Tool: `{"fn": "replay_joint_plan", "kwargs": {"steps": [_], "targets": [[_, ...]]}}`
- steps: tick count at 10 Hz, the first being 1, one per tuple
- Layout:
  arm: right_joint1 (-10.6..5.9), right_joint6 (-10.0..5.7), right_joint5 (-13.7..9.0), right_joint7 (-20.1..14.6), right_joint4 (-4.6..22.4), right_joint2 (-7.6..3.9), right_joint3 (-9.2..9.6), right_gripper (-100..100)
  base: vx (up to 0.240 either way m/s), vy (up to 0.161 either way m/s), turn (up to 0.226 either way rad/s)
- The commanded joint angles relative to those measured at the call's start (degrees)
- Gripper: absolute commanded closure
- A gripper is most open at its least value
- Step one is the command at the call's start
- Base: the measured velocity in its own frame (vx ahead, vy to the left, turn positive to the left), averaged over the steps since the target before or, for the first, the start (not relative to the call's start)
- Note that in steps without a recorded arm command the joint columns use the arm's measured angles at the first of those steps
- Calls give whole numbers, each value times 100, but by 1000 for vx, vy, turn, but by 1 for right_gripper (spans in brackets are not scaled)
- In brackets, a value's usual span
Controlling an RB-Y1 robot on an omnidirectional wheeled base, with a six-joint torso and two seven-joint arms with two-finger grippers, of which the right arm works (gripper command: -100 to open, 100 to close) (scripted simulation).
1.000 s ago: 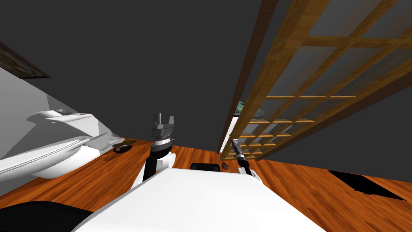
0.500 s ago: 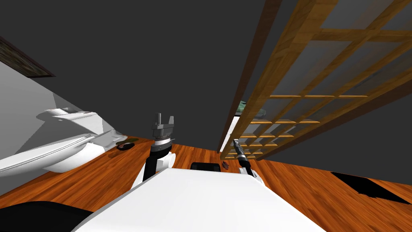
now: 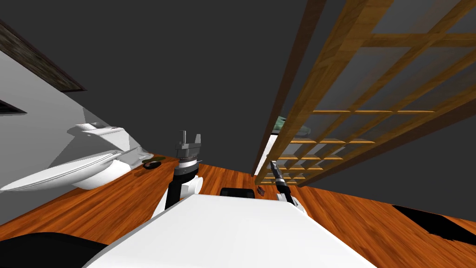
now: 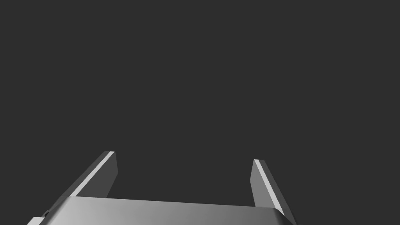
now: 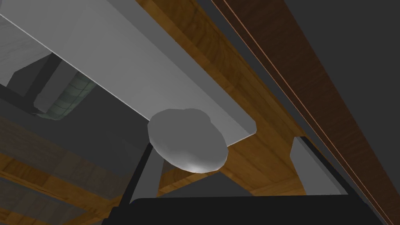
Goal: Pull the door open
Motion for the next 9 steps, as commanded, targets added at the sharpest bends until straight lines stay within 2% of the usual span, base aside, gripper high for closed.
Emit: {"fn": "replay_joint_plan", "kwargs": {"steps": [1,6,9], "targets": [[-108,-92,3,-129,250,100,108,100,-35,-18,13],[-102,-79,-242,-836,246,68,209,100,-40,-20,68],[-102,-79,-242,-894,220,68,209,100,-21,-10,2]]}}
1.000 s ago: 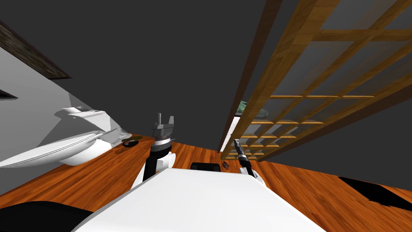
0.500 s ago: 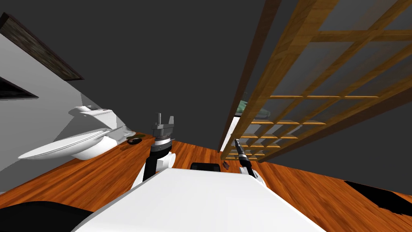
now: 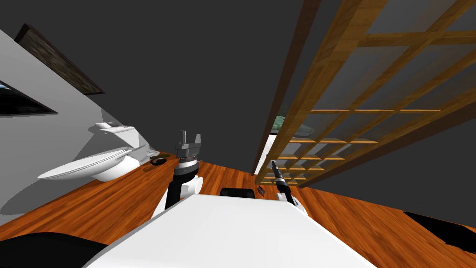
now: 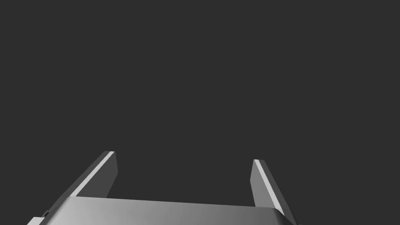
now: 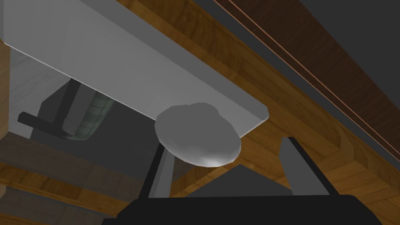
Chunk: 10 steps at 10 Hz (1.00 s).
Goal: Pull the door open
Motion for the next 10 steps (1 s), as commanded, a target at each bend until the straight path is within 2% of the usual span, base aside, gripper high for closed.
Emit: {"fn": "replay_joint_plan", "kwargs": {"steps": [1,4,5,6,10], "targets": [[-32,-79,-22,-241,143,117,156,100,-18,-9,50],[-29,-72,-166,-663,141,98,215,100,-45,-31,82],[-29,-72,-166,-671,141,98,215,100,-26,-17,11],[-27,-67,-248,-890,139,87,249,100,-39,-23,62],[-27,-67,-248,-900,139,87,249,100,-14,-9,8]]}}
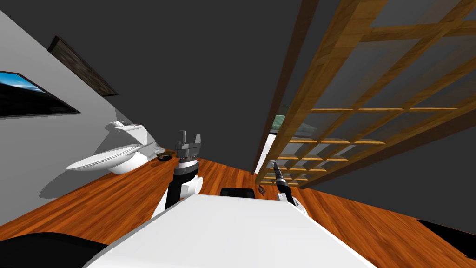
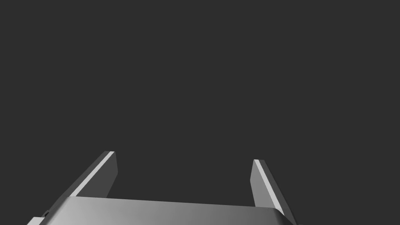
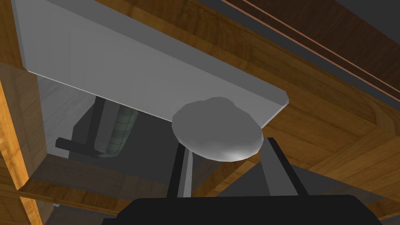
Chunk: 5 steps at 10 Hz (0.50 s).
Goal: Pull the door open
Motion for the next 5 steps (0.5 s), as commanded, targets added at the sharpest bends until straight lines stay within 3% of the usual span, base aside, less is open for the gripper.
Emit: {"fn": "replay_joint_plan", "kwargs": {"steps": [1,2,5], "targets": [[31,-44,-19,-256,-31,138,181,100,-34,-17,100],[31,-44,-19,-256,82,138,181,100,-29,-24,64],[31,-44,-19,-256,-31,138,181,100,-9,3,-6]]}}
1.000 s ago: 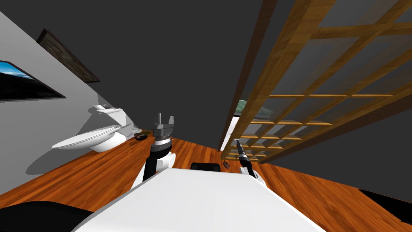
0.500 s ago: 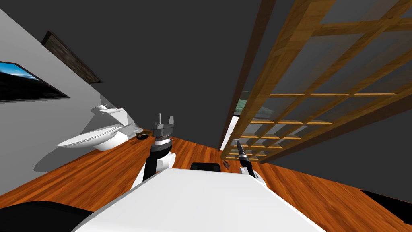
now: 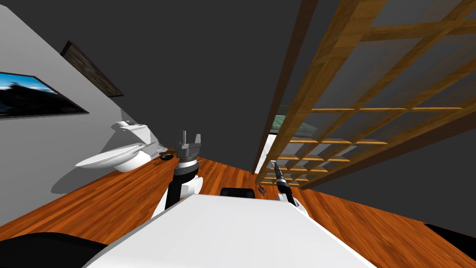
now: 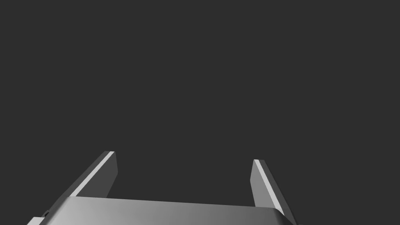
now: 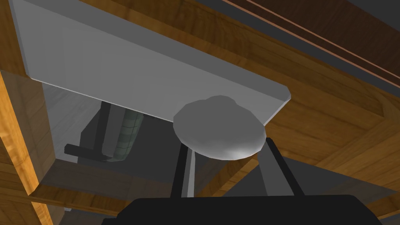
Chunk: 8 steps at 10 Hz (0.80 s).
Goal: Pull the door open
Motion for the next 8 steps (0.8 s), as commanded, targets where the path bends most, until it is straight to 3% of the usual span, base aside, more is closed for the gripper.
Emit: {"fn": "replay_joint_plan", "kwargs": {"steps": [1,3,4,7,8], "targets": [[9,-31,68,-6,-49,168,149,100,16,5,-10],[9,-31,68,-6,-49,168,149,100,6,-4,-7],[11,-27,-14,-236,-50,158,182,100,-36,-15,98],[11,-27,-14,-236,-50,158,182,100,-15,-13,21],[13,-22,-97,-466,-52,147,216,100,-29,-17,45]]}}
